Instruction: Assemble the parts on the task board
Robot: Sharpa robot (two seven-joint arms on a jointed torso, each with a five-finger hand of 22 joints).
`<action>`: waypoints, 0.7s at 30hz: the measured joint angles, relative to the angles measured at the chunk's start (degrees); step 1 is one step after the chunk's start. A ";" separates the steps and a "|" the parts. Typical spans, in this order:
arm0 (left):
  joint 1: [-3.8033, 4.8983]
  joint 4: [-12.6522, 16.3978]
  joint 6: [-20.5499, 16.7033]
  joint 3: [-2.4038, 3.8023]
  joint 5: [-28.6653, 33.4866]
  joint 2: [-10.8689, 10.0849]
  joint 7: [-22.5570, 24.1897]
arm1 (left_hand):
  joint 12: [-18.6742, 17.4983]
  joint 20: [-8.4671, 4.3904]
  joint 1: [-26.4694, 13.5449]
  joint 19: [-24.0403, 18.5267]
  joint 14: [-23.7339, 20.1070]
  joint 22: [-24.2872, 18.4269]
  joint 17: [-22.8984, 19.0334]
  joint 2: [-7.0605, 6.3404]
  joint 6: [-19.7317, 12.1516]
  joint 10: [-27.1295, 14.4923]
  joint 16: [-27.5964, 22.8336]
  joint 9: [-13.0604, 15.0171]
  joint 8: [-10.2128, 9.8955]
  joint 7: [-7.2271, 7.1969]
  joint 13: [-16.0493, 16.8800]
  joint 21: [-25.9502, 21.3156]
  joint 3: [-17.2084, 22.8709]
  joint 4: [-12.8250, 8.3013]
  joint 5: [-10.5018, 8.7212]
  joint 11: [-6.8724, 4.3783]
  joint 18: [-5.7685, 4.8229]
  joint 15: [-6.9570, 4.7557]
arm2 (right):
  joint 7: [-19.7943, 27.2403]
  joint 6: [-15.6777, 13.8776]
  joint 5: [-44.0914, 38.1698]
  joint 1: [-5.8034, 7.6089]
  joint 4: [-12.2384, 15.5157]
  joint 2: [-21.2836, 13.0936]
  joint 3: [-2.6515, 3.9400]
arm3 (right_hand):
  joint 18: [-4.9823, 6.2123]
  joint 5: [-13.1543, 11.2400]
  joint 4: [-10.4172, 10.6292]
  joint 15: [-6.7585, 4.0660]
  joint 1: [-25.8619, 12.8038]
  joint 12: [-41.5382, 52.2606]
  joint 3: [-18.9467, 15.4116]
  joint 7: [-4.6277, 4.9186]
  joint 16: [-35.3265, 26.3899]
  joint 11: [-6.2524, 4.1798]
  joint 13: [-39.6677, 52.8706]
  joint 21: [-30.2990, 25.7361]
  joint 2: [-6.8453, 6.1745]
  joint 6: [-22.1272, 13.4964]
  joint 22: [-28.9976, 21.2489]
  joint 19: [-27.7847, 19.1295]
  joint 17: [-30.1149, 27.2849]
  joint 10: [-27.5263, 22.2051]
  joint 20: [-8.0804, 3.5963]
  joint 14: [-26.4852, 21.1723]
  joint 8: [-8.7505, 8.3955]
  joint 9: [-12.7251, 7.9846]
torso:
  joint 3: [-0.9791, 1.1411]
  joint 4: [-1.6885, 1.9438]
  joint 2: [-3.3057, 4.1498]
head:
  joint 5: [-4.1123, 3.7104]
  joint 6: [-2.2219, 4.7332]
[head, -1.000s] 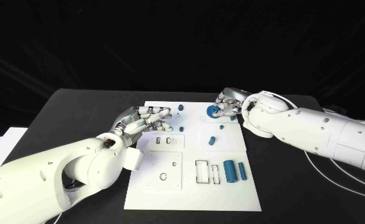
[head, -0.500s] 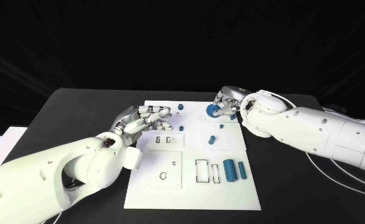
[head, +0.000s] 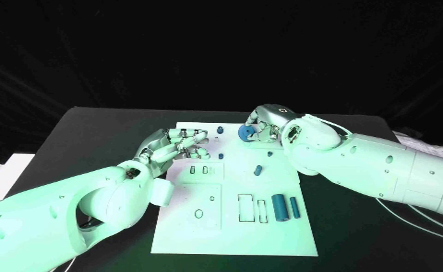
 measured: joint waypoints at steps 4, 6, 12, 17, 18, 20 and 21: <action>0.00 -0.16 0.08 0.00 0.00 0.07 -0.03 | 0.00 0.00 0.00 0.00 0.00 0.00 0.03 0.00 0.00 0.00 0.00 0.00 0.00 0.00 0.00 0.00 -0.10 -0.10 0.00 0.00 0.00 0.00 | -0.26 -0.94 -0.43 0.19 0.50 1.41 0.03 | 0.00 0.00 0.24 0.00 -1.96 0.00 -0.23 0.00 0.00 0.00 -0.06 0.00 0.10 0.00 0.00 0.00 0.03 0.00 0.00 0.00 0.00 0.00 | -0.03 0.09 0.00 | 0.18 -0.05; 0.00 -0.27 0.11 0.00 0.00 0.11 -0.05 | 0.00 0.00 0.00 0.00 0.00 0.00 0.05 0.00 0.00 0.00 0.00 0.00 0.00 0.00 0.00 0.00 -0.16 -0.16 0.00 0.00 0.00 0.00 | -0.35 -1.27 -0.52 0.23 0.57 2.35 0.03 | 0.00 0.00 0.24 0.00 -2.26 0.00 -0.23 0.00 0.00 0.00 -0.06 0.00 -0.05 0.00 0.00 0.00 0.04 0.00 0.00 0.00 0.00 0.00 | -0.03 0.10 0.00 | 0.30 -0.12; 0.00 -0.40 0.18 0.00 0.00 0.23 -0.09 | 0.00 0.00 0.00 0.00 0.00 0.00 0.05 0.00 0.00 0.00 0.00 0.00 0.00 0.00 0.00 0.00 -0.16 -0.16 0.00 0.00 0.00 0.00 | -0.45 -1.67 -0.56 0.27 0.00 5.03 0.02 | 0.01 -0.01 0.78 0.01 -2.49 -0.30 0.31 0.00 0.00 0.00 -0.06 0.00 -0.26 0.00 -0.01 0.00 0.04 0.00 0.00 0.00 -0.01 0.00 | -0.06 0.09 0.04 | 0.65 -0.24; 0.00 -0.43 0.22 0.00 0.00 0.32 -0.13 | 0.00 0.00 0.00 0.00 0.00 0.00 0.05 0.00 0.00 0.00 0.00 0.00 0.00 0.00 0.00 0.00 -0.16 -0.16 0.00 0.00 0.00 0.00 | -0.44 -1.66 -0.51 0.26 -1.42 7.58 -0.07 | 0.01 -0.02 0.80 0.01 -2.49 -0.30 0.33 0.00 0.00 0.01 -0.07 0.00 -0.26 0.00 -0.01 -0.01 0.04 0.00 0.00 0.00 -0.05 0.00 | -0.08 0.03 0.08 | 0.80 -0.34; 0.00 -0.43 0.24 0.00 0.00 0.35 -0.14 | 0.00 0.00 0.00 0.00 0.00 0.00 0.05 0.00 0.00 0.00 0.00 0.00 0.00 0.00 0.00 0.00 -0.16 -0.16 0.00 0.00 0.00 0.00 | -0.44 -1.63 -0.49 0.24 -1.81 7.99 -0.09 | 0.01 -0.02 0.80 0.01 -2.49 -0.30 0.33 0.00 0.00 0.00 -0.07 0.00 -0.26 0.00 -0.01 -0.01 0.04 0.00 0.00 0.00 -0.06 0.00 | -0.08 0.03 0.08 | 0.82 -0.37; 0.00 -0.43 0.26 0.00 0.00 0.38 -0.15 | 0.00 0.00 0.00 0.00 0.00 0.00 0.05 0.00 0.00 0.00 0.00 0.00 0.00 0.00 0.00 0.00 -0.16 -0.16 0.00 0.00 0.00 0.00 | -0.43 -1.57 -0.46 0.18 -2.56 8.61 -0.16 | 0.00 -0.03 0.80 0.01 -2.66 -0.56 0.33 0.00 0.00 0.01 -0.07 0.00 -0.43 0.00 -0.01 -0.01 0.04 -0.01 0.00 0.00 -0.11 0.00 | -0.07 0.01 0.08 | 0.82 -0.42; 0.00 -0.43 0.27 -0.01 0.00 0.39 -0.15 | 0.00 0.00 0.00 0.00 0.00 0.00 0.05 0.00 0.00 0.00 0.00 0.00 0.00 0.00 0.00 0.00 -0.16 -0.16 0.00 0.00 0.00 0.00 | -0.42 -1.51 -0.45 0.14 -2.97 8.95 -0.20 | 0.00 -0.03 0.92 0.01 -2.79 -0.67 0.45 0.00 0.00 0.01 -0.07 0.00 -0.56 0.00 -0.01 -0.01 0.03 -0.01 0.00 0.00 -0.11 0.00 | -0.06 0.00 0.08 | 0.85 -0.46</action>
